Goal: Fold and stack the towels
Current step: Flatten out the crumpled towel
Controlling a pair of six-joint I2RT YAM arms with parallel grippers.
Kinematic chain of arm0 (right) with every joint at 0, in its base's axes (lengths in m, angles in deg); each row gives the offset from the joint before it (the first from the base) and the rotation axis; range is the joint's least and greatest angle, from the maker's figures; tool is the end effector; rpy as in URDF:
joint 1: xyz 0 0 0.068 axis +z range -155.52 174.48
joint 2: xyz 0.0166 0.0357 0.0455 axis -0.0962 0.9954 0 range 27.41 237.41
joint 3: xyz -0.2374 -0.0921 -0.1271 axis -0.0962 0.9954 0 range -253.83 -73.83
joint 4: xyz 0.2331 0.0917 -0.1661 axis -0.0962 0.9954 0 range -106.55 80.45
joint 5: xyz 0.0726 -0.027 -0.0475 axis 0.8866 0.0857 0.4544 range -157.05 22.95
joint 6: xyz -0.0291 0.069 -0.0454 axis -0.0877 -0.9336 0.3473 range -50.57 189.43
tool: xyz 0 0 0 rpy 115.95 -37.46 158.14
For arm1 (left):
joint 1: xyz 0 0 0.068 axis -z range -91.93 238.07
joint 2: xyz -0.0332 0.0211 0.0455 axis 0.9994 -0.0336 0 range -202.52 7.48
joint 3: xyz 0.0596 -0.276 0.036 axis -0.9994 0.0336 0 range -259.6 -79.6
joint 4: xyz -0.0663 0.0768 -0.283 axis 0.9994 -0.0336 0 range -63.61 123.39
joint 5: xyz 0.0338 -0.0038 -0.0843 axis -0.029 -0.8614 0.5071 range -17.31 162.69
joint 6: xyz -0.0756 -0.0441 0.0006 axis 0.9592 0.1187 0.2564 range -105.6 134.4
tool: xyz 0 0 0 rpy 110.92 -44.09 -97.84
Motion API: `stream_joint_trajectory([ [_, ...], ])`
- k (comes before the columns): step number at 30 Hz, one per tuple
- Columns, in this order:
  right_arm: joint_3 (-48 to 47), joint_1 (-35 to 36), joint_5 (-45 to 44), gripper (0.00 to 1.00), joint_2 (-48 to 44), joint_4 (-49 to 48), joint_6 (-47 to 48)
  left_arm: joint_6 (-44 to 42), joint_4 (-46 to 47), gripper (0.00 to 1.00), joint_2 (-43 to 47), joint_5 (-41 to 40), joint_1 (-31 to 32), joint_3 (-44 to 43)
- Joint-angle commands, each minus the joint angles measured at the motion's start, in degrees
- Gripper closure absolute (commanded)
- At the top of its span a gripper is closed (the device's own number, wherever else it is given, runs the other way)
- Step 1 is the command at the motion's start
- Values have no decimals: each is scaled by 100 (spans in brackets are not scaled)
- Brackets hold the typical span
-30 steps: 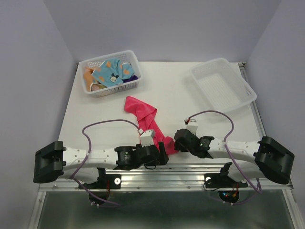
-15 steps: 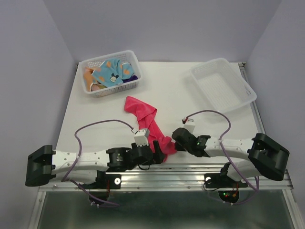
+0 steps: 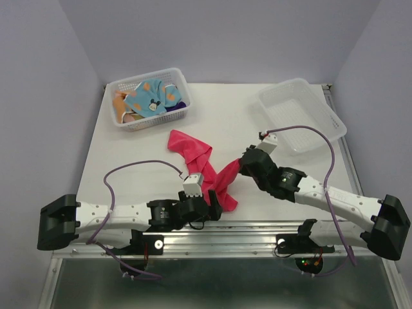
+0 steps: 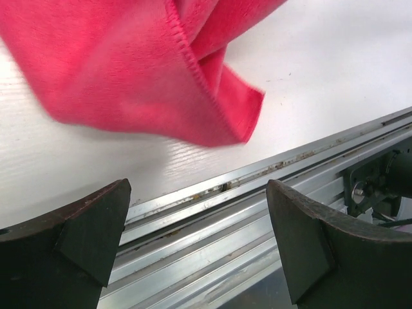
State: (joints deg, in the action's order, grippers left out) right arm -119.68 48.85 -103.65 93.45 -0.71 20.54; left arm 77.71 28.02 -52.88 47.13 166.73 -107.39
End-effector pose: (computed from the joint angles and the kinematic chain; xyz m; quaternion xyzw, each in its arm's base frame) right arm 0.2167 0.2230 0.2431 0.1018 0.8519 0.1640 0.4868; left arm 0.0860 -0.2588 0.1614 0.0208 0.8814 -0.3398 0.3274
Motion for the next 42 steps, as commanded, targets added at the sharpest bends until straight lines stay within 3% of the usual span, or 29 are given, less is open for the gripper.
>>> stream_joint_trajectory([
  [1,-364,-322,-462,99,119,-2,344,-459,247,1,-55,-371,-25,-341],
  [8,-363,-1225,371,99,751,-467,573,-1258,509,1,-581,-432,-78,-963],
  [15,-241,-1868,1268,99,1288,-827,626,-2962,1518,1,-2117,138,-69,-1878],
  [19,-21,-2123,1787,99,1297,-1056,634,-3649,1653,2,-3068,472,-78,-2615],
  [29,260,-2273,2086,99,1174,-1188,661,-3826,1618,7,-4422,429,-201,-3416],
  [42,304,-2282,2280,99,1218,-1293,661,-3729,1407,21,-4941,315,-377,-3566],
])
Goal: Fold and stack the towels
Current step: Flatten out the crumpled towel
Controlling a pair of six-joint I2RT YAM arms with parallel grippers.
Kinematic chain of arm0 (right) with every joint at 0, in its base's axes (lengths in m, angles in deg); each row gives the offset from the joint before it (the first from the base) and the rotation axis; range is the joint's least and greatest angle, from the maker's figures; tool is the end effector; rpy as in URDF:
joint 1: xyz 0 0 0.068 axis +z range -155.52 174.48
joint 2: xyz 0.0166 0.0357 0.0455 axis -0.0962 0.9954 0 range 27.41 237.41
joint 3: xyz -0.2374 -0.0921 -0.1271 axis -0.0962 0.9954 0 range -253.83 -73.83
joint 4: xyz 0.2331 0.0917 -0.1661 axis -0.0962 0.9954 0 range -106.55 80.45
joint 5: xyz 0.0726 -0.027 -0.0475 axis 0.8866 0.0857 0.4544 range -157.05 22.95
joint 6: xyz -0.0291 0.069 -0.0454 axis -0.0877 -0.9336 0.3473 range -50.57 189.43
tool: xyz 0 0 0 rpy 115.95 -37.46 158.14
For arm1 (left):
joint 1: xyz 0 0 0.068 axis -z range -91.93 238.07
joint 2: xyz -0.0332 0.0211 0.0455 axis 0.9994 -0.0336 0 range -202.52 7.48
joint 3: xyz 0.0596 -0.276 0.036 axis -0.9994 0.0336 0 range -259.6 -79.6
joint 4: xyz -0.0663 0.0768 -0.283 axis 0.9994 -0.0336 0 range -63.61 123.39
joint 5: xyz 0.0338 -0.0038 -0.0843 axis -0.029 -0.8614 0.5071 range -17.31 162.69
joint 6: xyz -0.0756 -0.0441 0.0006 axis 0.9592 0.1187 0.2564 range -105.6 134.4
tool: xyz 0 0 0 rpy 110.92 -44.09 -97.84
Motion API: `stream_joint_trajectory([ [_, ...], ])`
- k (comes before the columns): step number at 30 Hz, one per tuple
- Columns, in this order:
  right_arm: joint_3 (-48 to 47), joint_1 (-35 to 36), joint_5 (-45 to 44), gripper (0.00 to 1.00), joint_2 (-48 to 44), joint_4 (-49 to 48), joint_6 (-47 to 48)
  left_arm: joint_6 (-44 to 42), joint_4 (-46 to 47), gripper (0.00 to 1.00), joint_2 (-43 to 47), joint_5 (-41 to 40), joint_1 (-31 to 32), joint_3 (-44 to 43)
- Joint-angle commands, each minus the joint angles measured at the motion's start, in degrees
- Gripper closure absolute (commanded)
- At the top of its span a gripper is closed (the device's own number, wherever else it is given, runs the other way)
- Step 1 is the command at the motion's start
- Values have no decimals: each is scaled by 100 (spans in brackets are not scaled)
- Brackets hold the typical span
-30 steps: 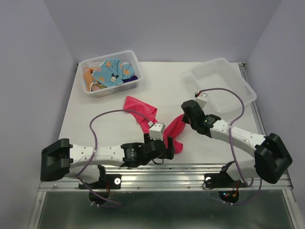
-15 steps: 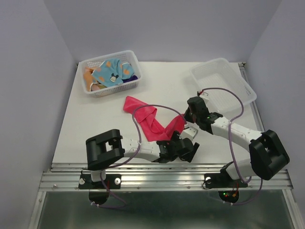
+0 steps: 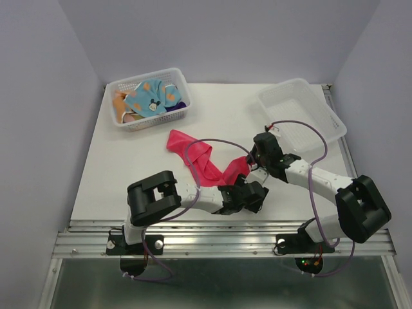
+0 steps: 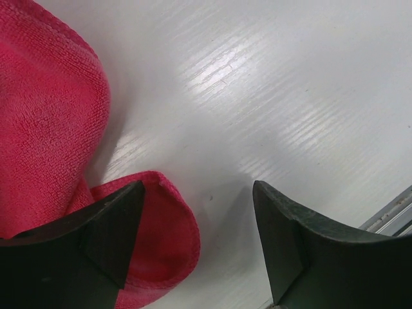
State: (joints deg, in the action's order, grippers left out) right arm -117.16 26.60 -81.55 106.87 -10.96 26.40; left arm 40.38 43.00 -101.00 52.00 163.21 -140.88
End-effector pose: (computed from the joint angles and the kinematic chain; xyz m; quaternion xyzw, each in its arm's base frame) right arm 0.3045 0.1683 0.1653 0.1374 0.8963 0.1561 0.3918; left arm 0.1451 -0.4399 0.1166 0.2950 0.8356 -0.2331 0.4004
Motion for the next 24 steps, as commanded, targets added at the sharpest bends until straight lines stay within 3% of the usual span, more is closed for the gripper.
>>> stream_joint_trajectory([
  [1,62,-57,79,99,-124,-268,84,13,-108,25,-164,-190,-25,-244],
  [3,62,-57,88,99,-133,-260,75,48,-248,37,-260,-146,-25,-323],
  [7,105,-57,9,99,-177,-286,66,275,-371,43,-296,-198,-25,-297],
  [12,123,-57,35,99,-168,-277,66,478,-591,63,-410,-401,-34,-429],
  [13,123,-57,35,99,-168,-277,66,513,-626,75,-436,-427,-25,-464],
  [17,185,-57,35,99,-238,-268,58,610,-916,100,-542,-576,-34,-692],
  [21,325,-57,-70,99,-387,-268,49,680,-917,100,-139,-1067,-25,-535],
  [24,299,-57,-202,99,-466,-172,40,480,-663,100,728,-1367,28,-44],
])
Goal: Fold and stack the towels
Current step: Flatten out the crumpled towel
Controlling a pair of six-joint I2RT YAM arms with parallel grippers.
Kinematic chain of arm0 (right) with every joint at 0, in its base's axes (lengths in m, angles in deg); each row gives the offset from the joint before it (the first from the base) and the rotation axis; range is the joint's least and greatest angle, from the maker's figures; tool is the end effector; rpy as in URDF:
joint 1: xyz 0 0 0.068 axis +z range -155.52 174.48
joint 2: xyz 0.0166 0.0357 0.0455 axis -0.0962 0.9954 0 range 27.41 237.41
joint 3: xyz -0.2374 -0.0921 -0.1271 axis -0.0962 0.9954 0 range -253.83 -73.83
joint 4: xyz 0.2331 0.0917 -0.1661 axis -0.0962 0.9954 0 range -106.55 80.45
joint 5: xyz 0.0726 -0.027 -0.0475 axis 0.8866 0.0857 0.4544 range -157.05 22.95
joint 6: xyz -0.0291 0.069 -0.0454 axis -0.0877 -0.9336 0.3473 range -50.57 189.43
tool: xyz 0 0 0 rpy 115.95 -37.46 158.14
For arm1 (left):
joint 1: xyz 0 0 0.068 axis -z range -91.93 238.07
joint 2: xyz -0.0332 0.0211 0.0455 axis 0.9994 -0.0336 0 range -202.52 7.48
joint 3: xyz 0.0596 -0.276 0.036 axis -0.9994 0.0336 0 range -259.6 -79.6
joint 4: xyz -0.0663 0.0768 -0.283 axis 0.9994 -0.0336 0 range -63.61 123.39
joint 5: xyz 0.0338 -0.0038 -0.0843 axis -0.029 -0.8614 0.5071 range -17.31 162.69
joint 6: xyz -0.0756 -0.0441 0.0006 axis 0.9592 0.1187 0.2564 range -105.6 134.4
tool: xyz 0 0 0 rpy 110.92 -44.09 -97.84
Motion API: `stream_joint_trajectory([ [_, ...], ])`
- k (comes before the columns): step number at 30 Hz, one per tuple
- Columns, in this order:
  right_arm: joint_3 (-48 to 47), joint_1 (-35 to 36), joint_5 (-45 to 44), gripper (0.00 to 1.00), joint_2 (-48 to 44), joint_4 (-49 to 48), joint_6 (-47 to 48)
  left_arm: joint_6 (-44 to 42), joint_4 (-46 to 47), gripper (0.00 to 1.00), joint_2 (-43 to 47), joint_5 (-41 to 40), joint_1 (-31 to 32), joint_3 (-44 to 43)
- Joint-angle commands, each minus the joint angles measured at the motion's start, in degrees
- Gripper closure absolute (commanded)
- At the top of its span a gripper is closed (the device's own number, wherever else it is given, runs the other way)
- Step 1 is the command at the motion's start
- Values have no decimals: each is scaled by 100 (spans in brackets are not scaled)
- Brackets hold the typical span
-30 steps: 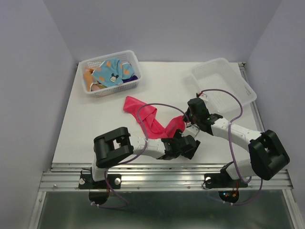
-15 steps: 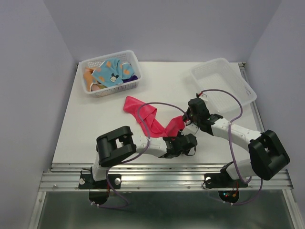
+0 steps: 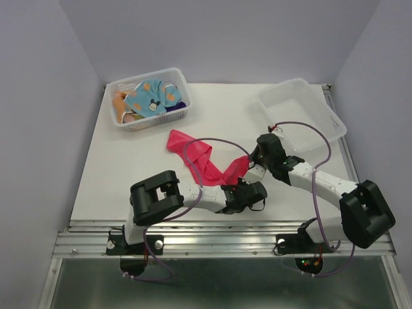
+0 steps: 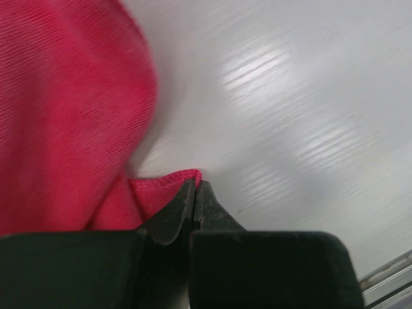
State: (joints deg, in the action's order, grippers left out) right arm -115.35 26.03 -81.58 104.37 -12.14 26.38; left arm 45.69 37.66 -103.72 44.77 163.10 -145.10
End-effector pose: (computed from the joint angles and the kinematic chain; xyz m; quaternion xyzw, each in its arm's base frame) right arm 0.3001 0.1615 0.1698 0.1433 0.8886 0.1636 0.4038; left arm 0.1564 -0.4445 0.1135 0.2374 0.8579 -0.1876 0.4153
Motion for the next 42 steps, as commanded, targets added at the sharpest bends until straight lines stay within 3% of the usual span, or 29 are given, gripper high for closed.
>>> stream_joint_trajectory([
  [1,100,0,-226,99,-313,-28,51,-166,-24,100,1256,-679,65,519],
  [10,-638,0,-798,99,-1315,509,419,-965,563,100,4200,-1259,83,1363],
  [17,-1700,0,-350,99,-2018,798,1052,-2257,1040,100,5774,-1584,65,970],
  [27,-4117,0,660,99,-2195,1440,1755,-3296,742,100,6242,-865,74,-577],
  [34,-5452,9,1417,99,-1931,1941,1809,-3146,197,100,6216,313,74,-1720],
  [42,-6228,0,1829,99,-2001,2319,1765,-2874,-207,100,6101,524,74,-2353],
])
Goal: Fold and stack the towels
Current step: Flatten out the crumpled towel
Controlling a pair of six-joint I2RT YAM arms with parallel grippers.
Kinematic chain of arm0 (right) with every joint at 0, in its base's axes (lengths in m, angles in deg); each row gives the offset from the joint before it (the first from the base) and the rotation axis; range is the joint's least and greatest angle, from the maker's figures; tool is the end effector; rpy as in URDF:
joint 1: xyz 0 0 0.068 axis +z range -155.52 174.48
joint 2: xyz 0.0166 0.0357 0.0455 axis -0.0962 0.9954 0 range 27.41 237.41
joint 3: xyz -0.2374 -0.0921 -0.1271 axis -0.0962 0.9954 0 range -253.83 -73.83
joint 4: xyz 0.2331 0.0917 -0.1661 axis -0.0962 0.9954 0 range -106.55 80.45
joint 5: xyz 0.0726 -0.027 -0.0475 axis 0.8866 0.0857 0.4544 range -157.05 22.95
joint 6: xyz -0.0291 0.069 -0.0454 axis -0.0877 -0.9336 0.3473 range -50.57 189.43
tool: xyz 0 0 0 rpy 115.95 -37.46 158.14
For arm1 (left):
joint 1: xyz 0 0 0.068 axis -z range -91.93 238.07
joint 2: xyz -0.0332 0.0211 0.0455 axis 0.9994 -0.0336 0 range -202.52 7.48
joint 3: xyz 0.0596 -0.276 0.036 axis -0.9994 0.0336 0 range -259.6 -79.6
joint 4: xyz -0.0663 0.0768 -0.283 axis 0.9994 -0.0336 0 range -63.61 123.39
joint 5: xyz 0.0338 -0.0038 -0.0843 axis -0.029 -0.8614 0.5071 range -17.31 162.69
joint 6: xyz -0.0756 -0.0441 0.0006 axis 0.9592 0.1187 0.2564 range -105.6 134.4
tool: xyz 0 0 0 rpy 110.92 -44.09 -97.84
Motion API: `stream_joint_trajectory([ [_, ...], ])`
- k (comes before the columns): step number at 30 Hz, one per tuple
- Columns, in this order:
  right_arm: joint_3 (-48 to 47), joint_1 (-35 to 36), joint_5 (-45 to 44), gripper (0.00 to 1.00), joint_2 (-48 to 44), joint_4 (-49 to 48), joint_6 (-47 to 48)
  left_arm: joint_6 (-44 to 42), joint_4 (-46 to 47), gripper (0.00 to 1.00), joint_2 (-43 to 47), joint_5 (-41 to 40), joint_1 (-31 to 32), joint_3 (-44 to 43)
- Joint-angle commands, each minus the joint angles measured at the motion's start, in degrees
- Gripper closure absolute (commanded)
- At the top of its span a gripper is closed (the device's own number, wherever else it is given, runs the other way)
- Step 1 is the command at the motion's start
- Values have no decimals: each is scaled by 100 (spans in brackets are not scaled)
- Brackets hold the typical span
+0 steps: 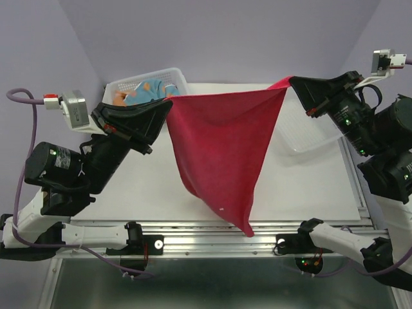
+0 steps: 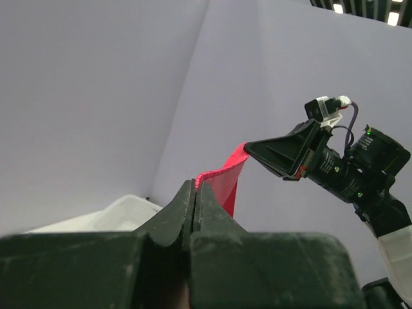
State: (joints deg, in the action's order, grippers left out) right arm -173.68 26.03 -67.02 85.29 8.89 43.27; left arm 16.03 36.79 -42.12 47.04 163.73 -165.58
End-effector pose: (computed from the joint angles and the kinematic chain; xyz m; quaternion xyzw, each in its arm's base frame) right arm 0.1630 0.1002 0.6266 -0.0284 0.5974 0.3869 0.7019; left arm 0.0688 -0.1338 0.6342 0.0886 0.4514 -0.4778 0.7484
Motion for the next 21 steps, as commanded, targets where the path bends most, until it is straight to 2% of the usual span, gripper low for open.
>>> stream_joint_trajectory([
  [1,-412,0,444,99,-128,225,58,109,-129,100,-41,341,10,-315],
  [12,-1000,0,1542,99,-120,472,-320,461,-287,100,56,1053,10,-569],
  [21,-1264,0,1992,99,-129,577,-645,681,-331,100,56,1545,10,-666],
])
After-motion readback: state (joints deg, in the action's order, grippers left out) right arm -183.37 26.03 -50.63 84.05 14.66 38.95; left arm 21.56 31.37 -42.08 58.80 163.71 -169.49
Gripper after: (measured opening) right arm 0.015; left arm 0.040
